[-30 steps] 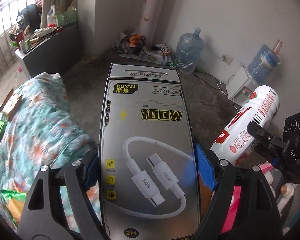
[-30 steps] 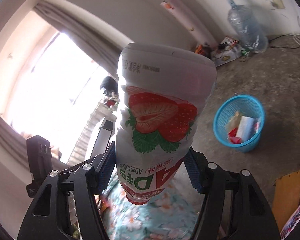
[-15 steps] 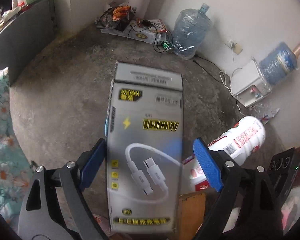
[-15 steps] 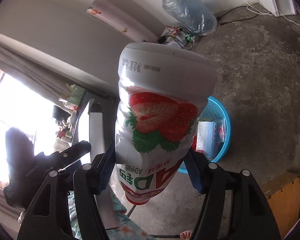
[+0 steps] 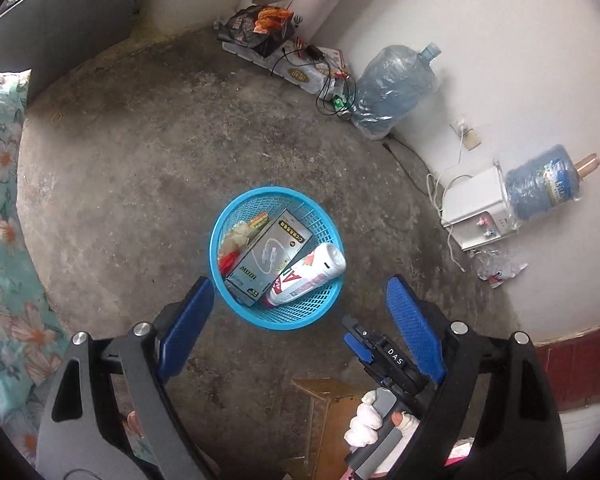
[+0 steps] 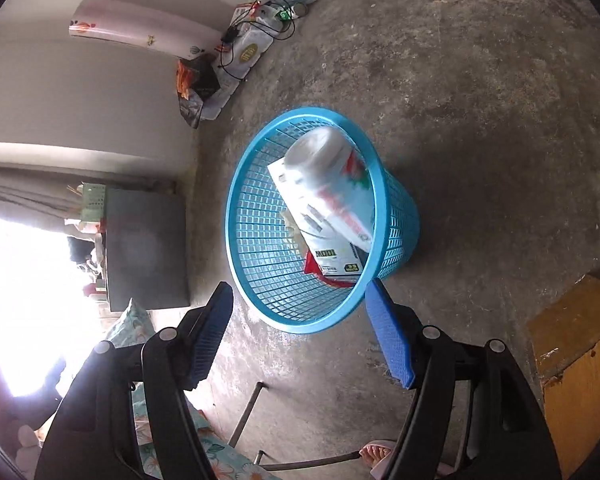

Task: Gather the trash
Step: 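Move both open tools back over the green snack bag on the bed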

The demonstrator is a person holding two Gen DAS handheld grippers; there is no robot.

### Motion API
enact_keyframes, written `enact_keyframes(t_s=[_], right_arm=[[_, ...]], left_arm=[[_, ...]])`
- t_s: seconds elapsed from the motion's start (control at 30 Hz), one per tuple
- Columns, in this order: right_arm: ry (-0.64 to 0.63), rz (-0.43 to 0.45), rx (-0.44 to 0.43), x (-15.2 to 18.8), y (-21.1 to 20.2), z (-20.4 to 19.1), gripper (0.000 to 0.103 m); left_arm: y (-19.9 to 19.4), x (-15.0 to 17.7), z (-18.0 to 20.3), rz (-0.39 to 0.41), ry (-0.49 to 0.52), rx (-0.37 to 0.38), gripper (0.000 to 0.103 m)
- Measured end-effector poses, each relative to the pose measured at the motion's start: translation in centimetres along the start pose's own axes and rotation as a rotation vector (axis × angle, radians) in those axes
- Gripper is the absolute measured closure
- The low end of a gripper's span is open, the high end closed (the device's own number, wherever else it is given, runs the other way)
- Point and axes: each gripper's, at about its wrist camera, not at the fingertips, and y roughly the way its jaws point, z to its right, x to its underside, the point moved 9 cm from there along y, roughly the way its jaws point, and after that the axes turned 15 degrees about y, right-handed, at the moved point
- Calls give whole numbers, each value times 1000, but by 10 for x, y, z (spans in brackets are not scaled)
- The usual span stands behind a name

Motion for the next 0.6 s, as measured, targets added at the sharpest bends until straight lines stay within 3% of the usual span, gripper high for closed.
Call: enact_keyframes(t_s=[0.17, 0.37, 0.5, 0.6], right_arm=[[-40, 43, -60, 10, -48, -10, 36], [-155, 70, -161, 48, -102, -58, 31], [-286, 14, -262, 106, -131, -102, 25], [-389, -95, -338, 164, -142, -128, 25]], left_arm=[[-87, 14, -5, 101, 28, 35, 19], [-220, 66, -22, 235, 54, 24, 19], [-324, 122, -55, 397, 53, -112, 19], [-398, 178, -92, 515, -44, -259, 19]])
